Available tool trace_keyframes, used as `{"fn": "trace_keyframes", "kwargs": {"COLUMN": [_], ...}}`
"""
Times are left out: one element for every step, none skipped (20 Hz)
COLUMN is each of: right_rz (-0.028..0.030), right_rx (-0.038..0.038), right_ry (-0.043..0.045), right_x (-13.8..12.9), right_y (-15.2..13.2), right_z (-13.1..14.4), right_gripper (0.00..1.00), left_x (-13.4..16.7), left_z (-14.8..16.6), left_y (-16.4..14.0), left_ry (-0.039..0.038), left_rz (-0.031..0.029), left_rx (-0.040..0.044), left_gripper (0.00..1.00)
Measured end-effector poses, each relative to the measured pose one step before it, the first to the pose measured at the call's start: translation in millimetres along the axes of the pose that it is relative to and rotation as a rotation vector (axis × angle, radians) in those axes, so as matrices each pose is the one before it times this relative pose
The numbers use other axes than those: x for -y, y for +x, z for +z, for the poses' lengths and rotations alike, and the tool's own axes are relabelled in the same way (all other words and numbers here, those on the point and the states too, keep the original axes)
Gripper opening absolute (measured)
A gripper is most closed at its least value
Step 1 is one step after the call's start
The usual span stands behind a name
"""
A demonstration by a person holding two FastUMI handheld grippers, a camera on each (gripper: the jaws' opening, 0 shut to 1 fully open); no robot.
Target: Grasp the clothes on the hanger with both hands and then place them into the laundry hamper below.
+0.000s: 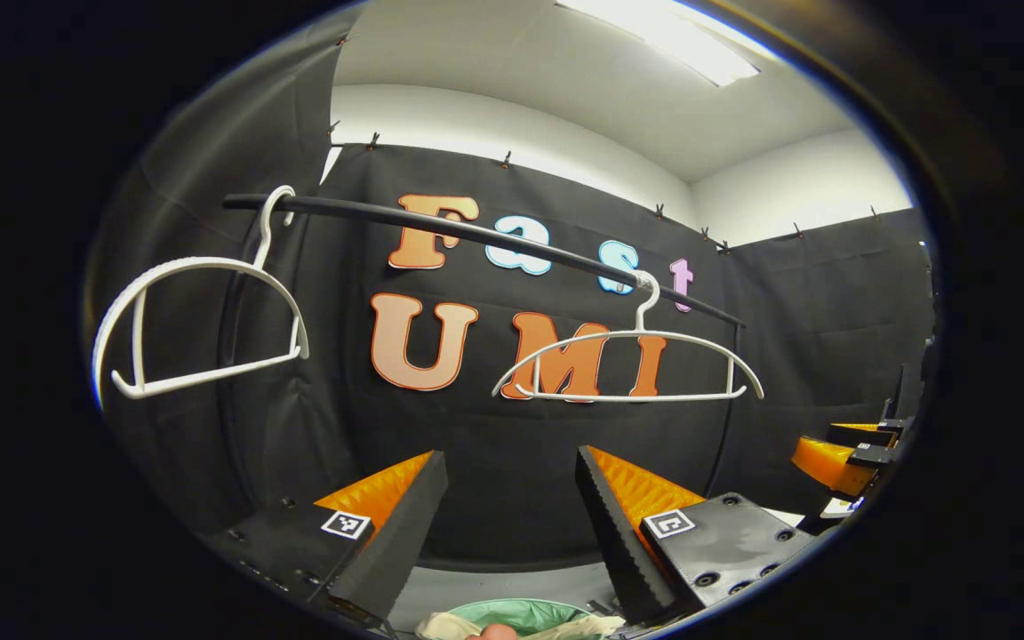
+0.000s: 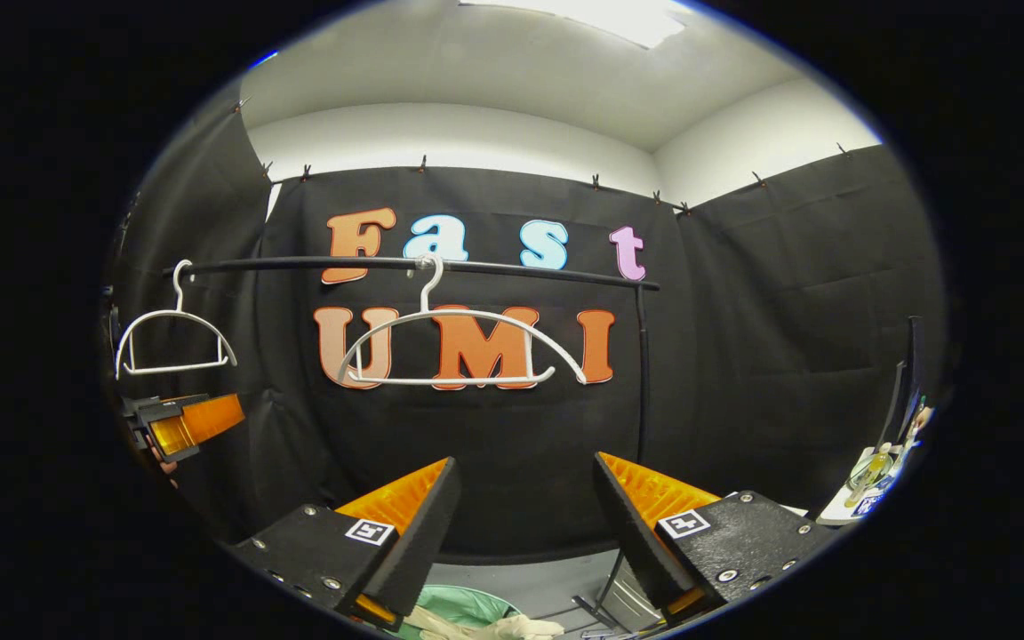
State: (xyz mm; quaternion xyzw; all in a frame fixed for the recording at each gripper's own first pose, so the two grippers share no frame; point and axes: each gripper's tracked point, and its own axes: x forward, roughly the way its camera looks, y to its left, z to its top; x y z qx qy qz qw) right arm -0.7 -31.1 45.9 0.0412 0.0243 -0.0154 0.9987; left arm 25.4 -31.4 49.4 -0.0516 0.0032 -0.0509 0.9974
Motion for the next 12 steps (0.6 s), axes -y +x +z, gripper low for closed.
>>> {"fn": "trace_keyframes", "kwargs": {"right_rz": [0.00205, 0.00243, 0.00120, 0.00115, 0.00078, 0.00099, 0.00148, 0.00186, 0.00054, -0.00069, 0.00009, 0.00164], "right_rx": [-0.00317, -0.00124, -0.00045, -0.00149, -0.00096, -0.00120, -0.00045, 0.00178, 0.00220, -0.00038, -0.00141, -0.00092], "right_ry": [0.00063, 0.00137, 0.00000, -0.00189, -0.00307, -0.00293, -0.00198, -0.00068, -0.00128, -0.00267, -0.00226, -0.00095], "right_x": [-0.69, -1.04, -1.07, -0.35, -1.27, -0.09, -1.44, -0.38, -0.64, -0.01, -0.55, -0.42], "right_y": [0.22, 0.27, 1.22, 0.91, 0.35, -0.17, 0.73, -0.09, 1.26, 1.24, 0.87, -0.09], "right_z": [-1.39, -0.08, -0.41, -0.32, -0.89, -0.67, -0.64, -0.72, 0.43, 0.67, -0.55, -1.14], "right_gripper": [0.92, 0.92, 0.92, 0.92, 0.92, 0.92, 0.92, 0.92, 0.92, 0.95, 0.97, 1.00], "left_x": [-0.05, 0.13, 0.21, 0.17, -0.38, -0.67, 0.11, -0.43, -0.32, 0.08, -0.18, 0.00], "left_z": [-0.58, -0.59, -0.23, 0.15, -0.44, -0.58, -0.61, 0.04, -0.27, -0.35, 0.18, 0.21], "left_y": [0.39, 0.24, 0.27, -0.35, 0.23, 0.41, 0.35, 0.45, 0.06, 0.25, -0.07, 0.14], "left_ry": [0.00078, -0.00126, -0.00210, -0.00206, -0.00109, 0.00007, 0.00015, 0.00064, 0.00096, 0.00081, 0.00117, 0.00087], "left_rz": [-0.00061, -0.00118, -0.00019, -0.00137, 0.00026, 0.00099, 0.00040, 0.00137, 0.00129, 0.00031, 0.00028, 0.00005], "left_rx": [0.00000, 0.00078, -0.00047, -0.00060, -0.00094, -0.00160, -0.00041, 0.00046, -0.00078, -0.00099, 0.00004, 0.00067], "left_gripper": [1.00, 0.96, 0.96, 0.96, 1.00, 1.00, 1.00, 1.00, 1.00, 0.96, 1.00, 1.00]}}
